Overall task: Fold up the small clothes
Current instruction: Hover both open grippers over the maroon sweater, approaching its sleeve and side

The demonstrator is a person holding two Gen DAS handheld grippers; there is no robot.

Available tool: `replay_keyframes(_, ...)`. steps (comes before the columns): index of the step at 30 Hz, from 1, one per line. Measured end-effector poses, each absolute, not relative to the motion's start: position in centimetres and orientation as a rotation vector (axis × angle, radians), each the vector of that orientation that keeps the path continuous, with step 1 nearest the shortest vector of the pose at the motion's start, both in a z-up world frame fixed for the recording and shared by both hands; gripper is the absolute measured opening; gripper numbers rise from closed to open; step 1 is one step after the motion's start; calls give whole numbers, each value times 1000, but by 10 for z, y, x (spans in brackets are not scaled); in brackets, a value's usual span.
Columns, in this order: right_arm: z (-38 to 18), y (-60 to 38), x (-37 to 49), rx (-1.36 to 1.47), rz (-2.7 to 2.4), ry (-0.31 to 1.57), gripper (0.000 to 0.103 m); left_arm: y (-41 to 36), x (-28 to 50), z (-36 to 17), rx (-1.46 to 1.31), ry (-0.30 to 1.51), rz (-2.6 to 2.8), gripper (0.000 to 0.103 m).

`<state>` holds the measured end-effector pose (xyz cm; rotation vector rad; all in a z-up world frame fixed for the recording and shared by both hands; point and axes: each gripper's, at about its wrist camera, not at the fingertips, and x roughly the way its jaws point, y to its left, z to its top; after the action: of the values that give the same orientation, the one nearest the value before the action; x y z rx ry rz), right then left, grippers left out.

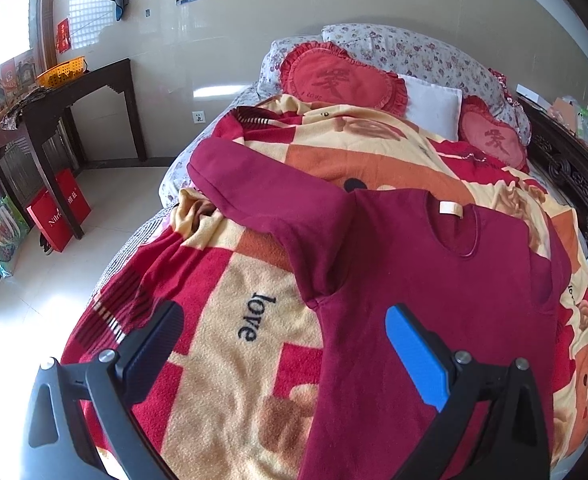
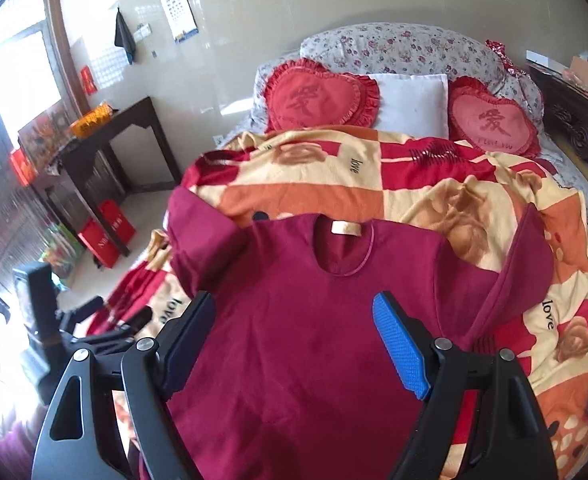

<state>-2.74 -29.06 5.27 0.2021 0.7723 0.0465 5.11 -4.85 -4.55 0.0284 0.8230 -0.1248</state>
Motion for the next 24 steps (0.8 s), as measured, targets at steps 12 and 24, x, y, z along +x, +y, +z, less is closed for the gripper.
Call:
replay_keyframes(12,0,-299,-8,137,-52,801,64,-62,66,-62,40,855,-107,103)
replay_keyframes(24,-33,-309,8,177,-119,858,64,-71,76,-72,53,876,-103,103)
